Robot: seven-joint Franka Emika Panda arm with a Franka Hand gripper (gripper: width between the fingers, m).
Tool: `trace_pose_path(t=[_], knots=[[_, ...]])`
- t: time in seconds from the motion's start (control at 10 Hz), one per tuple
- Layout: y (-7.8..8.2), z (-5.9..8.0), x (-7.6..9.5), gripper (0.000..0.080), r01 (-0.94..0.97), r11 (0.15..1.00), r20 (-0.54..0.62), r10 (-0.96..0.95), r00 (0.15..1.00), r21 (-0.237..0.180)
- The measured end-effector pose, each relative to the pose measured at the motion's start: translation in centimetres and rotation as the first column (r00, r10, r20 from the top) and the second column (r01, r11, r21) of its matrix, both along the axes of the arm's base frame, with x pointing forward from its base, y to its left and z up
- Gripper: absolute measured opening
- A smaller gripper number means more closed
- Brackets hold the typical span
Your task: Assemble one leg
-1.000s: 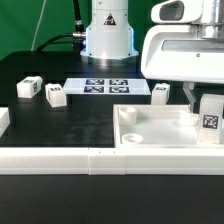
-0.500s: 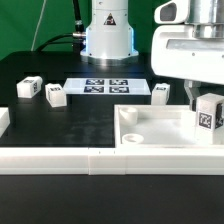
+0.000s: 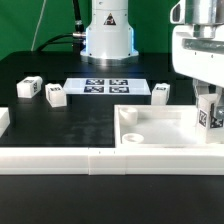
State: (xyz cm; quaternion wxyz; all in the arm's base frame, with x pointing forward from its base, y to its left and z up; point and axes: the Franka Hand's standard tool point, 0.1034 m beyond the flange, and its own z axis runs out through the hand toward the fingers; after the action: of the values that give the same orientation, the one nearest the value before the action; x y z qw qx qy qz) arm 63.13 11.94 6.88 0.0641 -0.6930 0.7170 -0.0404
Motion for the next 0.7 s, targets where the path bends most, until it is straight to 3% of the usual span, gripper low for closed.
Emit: trace_pose_path(t=[0.3, 0.7], knots=[[0.01, -0.07, -0.13, 0.0294, 0.304, 0.951, -0.027, -0.303, 0.953, 0.060], [-0.52, -0.07, -0.19, 0.0294, 0.375, 0.925, -0.031, -0.374, 0.927, 0.055]])
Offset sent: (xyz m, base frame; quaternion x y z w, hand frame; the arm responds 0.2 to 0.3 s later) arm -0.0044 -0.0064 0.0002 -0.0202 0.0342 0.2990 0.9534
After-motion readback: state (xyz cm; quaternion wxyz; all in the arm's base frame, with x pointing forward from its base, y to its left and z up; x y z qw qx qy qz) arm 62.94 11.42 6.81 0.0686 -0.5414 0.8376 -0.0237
